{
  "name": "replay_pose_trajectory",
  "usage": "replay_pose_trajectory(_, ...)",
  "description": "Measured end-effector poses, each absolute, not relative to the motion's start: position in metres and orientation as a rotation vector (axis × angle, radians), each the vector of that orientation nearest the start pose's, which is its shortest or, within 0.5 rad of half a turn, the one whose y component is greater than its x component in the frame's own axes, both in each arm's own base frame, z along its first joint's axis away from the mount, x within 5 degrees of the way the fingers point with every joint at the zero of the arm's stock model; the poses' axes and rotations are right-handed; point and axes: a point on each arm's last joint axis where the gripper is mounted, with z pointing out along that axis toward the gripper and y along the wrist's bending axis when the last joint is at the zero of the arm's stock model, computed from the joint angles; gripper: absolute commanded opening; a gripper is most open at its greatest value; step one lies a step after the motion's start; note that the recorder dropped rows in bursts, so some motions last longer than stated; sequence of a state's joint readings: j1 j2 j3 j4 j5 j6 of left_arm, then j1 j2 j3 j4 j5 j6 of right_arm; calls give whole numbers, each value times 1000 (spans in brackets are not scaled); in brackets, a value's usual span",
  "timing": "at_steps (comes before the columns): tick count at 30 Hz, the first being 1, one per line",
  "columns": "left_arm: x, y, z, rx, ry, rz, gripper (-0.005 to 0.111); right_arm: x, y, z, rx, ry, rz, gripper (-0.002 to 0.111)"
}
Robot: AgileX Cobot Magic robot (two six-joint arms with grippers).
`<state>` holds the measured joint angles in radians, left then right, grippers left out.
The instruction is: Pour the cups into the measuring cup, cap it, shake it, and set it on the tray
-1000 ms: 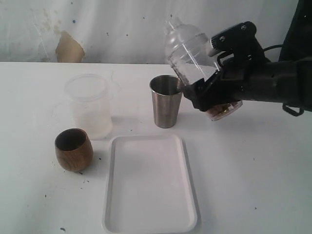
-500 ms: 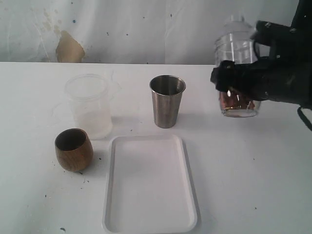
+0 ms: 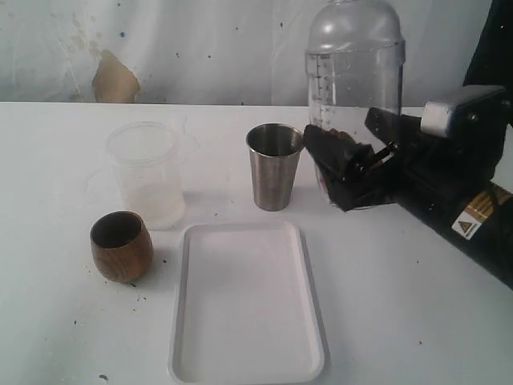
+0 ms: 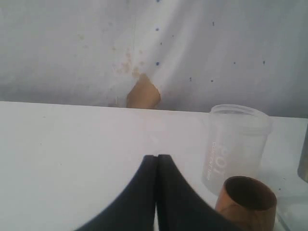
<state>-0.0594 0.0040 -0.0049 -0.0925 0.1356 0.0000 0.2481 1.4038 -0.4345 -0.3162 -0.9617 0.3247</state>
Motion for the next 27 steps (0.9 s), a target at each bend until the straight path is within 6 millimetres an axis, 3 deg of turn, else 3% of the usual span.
replay_pose_trajectory(4, 56, -4, 202, -17, 1619, -127, 0, 238, 94, 220, -369, 1443, 594, 0)
replay_pose_trajectory(8, 56, -4, 202, -17, 1619, -127, 0, 242, 103, 191, -459, 1527, 648, 0)
replay_pose_trajectory(11, 56, -4, 202, -17, 1619, -127, 0, 249, 108, 170, -508, 1597, 676, 0)
replay_pose_trajectory(24, 56, -4, 203, -17, 1612, -126, 0, 281, 137, 119, -825, 1618, 772, 0)
replay_pose_trajectory(25, 56, -4, 204, -27, 1596, -137, 0, 282, 139, 116, -836, 1620, 776, 0)
replay_pose_trajectory(27, 56, -3, 216, -226, 1464, -341, 0, 283, 150, 108, -881, 1612, 797, 0)
